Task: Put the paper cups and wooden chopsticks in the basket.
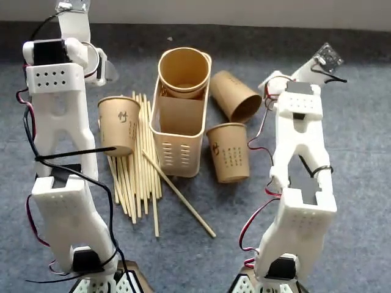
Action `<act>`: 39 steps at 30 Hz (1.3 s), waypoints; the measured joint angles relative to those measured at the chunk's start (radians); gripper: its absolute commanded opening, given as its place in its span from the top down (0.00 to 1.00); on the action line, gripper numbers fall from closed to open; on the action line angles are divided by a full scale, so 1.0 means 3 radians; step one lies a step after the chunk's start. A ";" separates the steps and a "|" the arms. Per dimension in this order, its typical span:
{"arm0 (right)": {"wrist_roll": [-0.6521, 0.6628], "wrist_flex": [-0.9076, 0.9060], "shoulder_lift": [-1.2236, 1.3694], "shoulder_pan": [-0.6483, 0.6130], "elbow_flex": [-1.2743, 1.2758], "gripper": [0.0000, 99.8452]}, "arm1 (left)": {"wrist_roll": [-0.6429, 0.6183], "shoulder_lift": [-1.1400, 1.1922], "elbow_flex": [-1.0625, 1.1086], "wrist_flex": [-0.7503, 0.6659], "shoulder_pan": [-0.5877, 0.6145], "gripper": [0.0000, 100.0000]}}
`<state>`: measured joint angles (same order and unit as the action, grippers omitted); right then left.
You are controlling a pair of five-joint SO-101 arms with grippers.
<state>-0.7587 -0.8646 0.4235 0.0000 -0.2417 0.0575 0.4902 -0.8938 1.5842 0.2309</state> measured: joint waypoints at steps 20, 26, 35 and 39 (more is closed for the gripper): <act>0.0419 0.0036 0.0225 -0.0409 -0.0169 0.72 | 0.0000 0.0000 0.0327 -0.0317 0.0000 0.78; 0.0736 -0.0378 0.0230 -0.0322 -0.0271 0.72 | 0.0000 0.0031 0.0327 -0.0317 0.0000 0.78; 0.0823 -0.1586 0.0113 -0.0573 -0.0665 0.72 | -0.0010 0.0322 0.0327 -0.0435 0.0000 0.78; 0.1059 -0.1632 0.0107 -0.0302 -0.0598 0.72 | -0.0010 0.0322 0.0327 -0.0435 0.0005 0.78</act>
<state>-0.4411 -1.3541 0.4557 -0.0905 -0.4212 0.0545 0.5869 -0.7956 1.4538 0.2325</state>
